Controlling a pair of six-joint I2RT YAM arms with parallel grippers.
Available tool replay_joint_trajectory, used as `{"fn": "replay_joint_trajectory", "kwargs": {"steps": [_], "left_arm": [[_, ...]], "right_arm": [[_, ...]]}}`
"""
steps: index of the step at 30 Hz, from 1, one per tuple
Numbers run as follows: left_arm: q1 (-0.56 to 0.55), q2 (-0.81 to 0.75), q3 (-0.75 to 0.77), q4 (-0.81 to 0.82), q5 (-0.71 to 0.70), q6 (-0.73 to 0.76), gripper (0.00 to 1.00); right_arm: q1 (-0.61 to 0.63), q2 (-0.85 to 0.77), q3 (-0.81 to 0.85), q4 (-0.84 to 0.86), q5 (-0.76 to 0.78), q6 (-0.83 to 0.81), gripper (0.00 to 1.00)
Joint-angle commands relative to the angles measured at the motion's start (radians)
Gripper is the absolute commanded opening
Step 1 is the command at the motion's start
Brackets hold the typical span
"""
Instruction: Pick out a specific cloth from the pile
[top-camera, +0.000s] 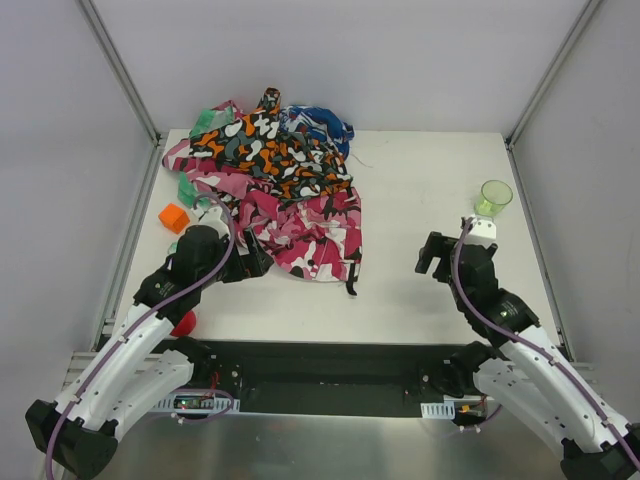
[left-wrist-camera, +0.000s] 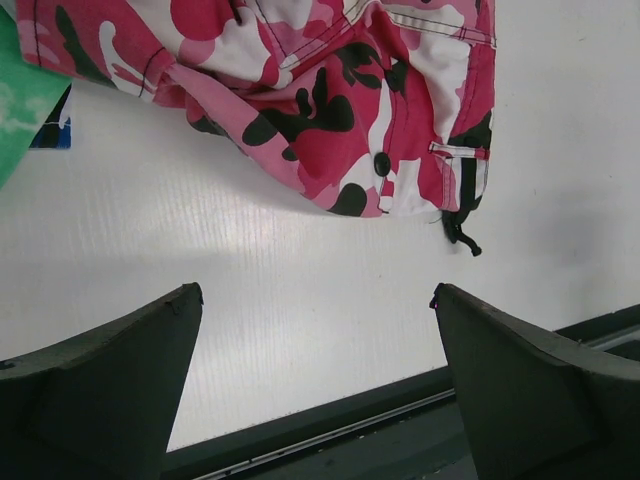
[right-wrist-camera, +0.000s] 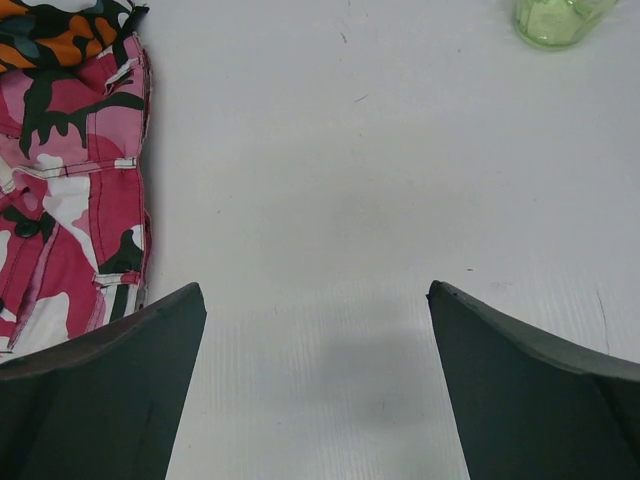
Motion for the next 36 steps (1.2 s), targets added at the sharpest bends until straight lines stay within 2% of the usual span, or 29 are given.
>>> {"fn": "replay_joint_trajectory", "kwargs": {"steps": [1,6,9,14,18,20,22,28,33,36], "left_arm": [[-0.006,-0.009,0.01,0.006,-0.022,0.02,0.99],[-0.022,0.051,0.028,0.013,-0.008,0.08,0.99],[-0.087,0.123,0.043,0.041,-0.034,0.175,0.99],[-0.281,0.241,0.007,0.2,-0.114,0.541,0.99],[-0.302,0.428,0.043,0.224,-0.112,0.771,0.99],[-0.302,0.528,0.086,0.225,-0.181,0.834,0.99],[-0.301,0.621,0.118,0.228,-0.288,0.867,0.99],[-0.302,0.778,0.148,0.368,-0.41,0.997,0.99],[-0.295,0.933,0.207,0.449,-0.611,1.046,0.99],[-0.251,1.028,0.281,0.498,-0.701,1.016,0.99]], "right_arm": [[0.004,-0.001,0.007,0.033,-0.009,0.007,0.96],[0.002,-0.019,-0.032,0.1,-0.096,-0.039,0.96],[0.004,-0.027,-0.056,0.135,-0.127,-0.054,0.96],[0.002,-0.019,-0.067,0.157,-0.171,-0.083,0.96],[0.002,-0.013,-0.069,0.157,-0.201,-0.106,0.96],[0.002,-0.015,-0.072,0.16,-0.207,-0.112,0.95],[0.004,-0.018,-0.078,0.169,-0.21,-0.12,0.96],[0.002,-0.021,-0.084,0.183,-0.213,-0.143,0.96],[0.002,-0.019,-0.086,0.189,-0.213,-0.154,0.96],[0.002,-0.022,-0.086,0.189,-0.222,-0.155,0.95]]}}
